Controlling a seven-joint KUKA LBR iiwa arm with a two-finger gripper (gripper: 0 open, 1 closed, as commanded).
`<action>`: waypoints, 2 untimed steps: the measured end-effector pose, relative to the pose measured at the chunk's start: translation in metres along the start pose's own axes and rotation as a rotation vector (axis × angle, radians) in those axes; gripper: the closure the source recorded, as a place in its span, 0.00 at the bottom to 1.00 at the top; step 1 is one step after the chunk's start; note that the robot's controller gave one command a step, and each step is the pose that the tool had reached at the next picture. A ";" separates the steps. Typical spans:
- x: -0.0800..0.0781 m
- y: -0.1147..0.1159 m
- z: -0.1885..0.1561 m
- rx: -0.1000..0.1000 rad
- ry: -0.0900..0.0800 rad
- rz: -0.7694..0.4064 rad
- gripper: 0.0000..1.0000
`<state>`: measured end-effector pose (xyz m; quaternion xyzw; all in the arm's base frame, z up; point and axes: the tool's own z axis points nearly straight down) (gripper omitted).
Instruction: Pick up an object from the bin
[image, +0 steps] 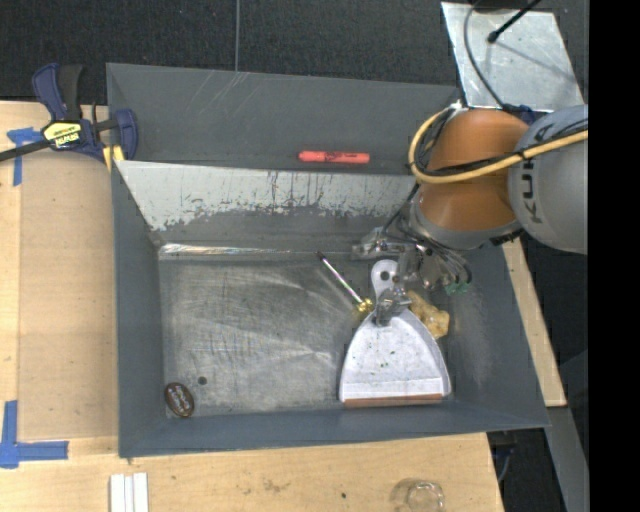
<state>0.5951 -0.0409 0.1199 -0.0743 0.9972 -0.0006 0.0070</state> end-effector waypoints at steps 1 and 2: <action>0.015 -0.007 0.020 0.005 -0.051 0.016 1.00; 0.015 -0.007 0.020 0.005 -0.051 0.015 1.00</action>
Offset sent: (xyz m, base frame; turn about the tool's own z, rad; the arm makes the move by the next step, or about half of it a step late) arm 0.0000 0.0000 0.0000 0.0000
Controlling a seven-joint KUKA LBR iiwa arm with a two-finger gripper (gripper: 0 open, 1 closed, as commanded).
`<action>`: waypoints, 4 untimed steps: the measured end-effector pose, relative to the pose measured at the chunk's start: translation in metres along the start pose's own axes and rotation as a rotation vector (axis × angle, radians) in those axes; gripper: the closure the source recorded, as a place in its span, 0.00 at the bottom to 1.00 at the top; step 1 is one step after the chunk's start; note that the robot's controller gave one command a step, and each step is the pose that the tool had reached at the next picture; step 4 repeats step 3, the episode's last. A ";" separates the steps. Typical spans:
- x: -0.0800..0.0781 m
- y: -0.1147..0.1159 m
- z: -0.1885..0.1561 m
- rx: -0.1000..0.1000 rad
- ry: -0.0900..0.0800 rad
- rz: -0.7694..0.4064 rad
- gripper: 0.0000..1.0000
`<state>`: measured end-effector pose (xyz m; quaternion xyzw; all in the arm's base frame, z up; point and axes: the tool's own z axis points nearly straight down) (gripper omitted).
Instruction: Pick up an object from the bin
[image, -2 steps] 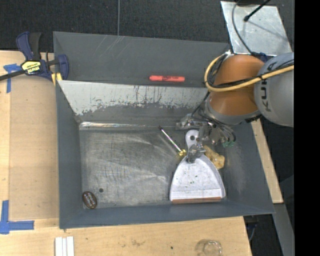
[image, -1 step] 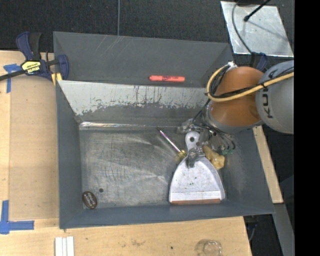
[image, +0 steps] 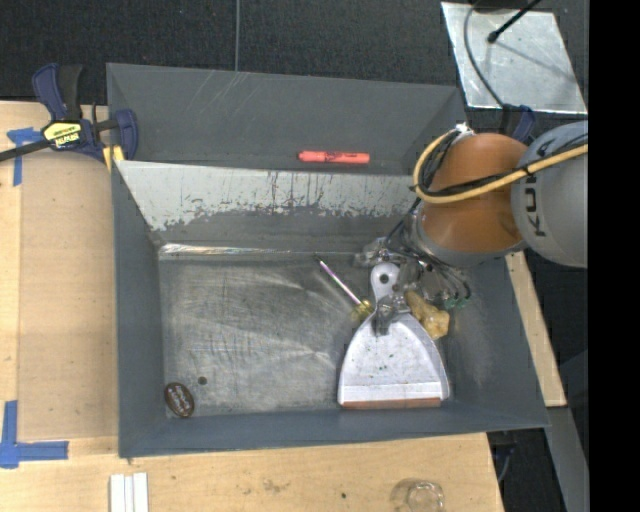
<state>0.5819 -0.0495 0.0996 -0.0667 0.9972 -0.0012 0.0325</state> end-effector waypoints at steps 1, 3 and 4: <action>-0.006 -0.007 -0.033 -0.003 0.042 0.004 1.00; -0.009 0.000 -0.058 -0.002 0.052 -0.005 1.00; -0.009 0.000 -0.058 -0.002 0.052 -0.005 1.00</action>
Offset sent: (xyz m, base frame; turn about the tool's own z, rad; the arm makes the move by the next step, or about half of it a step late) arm -0.0028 0.0153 0.0367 -0.0172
